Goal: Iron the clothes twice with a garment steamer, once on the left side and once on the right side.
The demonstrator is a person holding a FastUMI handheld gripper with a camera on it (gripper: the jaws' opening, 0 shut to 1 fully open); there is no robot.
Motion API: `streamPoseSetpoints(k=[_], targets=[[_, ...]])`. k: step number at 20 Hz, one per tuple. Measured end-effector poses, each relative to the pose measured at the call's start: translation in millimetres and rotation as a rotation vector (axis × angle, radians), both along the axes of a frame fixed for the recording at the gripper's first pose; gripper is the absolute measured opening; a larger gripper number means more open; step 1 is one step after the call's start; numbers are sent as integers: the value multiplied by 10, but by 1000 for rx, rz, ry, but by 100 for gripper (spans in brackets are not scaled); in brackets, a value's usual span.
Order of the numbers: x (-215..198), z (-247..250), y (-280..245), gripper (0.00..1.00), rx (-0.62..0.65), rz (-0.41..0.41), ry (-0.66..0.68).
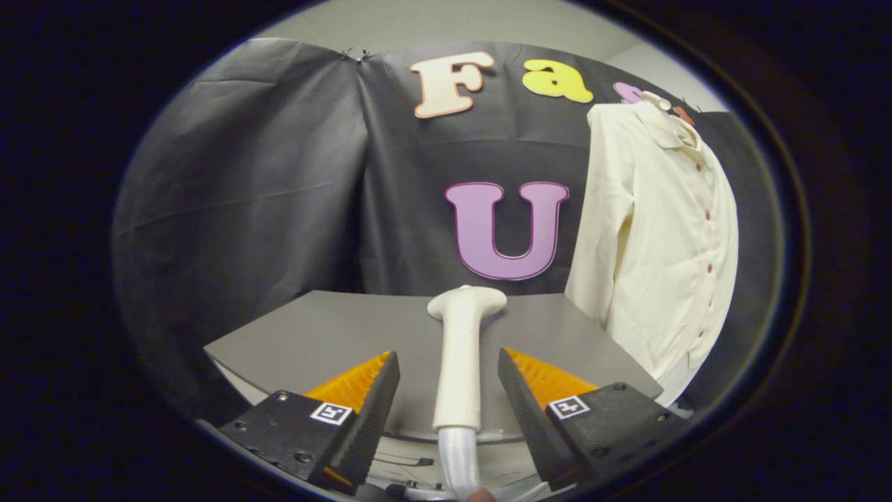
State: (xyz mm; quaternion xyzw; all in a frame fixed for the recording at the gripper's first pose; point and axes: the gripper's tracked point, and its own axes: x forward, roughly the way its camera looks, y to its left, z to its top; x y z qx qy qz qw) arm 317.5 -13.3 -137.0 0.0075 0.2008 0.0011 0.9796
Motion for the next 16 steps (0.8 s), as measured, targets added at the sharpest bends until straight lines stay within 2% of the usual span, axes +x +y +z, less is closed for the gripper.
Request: streamPoseSetpoints(k=[4, 5, 7, 9, 13, 16], targets=[[163, -251, 10, 70, -9, 9, 91], [186, -310, 20, 62, -11, 10, 100], [227, -434, 20, 55, -29, 12, 134], [257, -433, 26, 45, 0, -13, 122], [231, -344, 23, 36, 20, -17, 67], [213, -269, 41, 34, 50, 0, 0]])
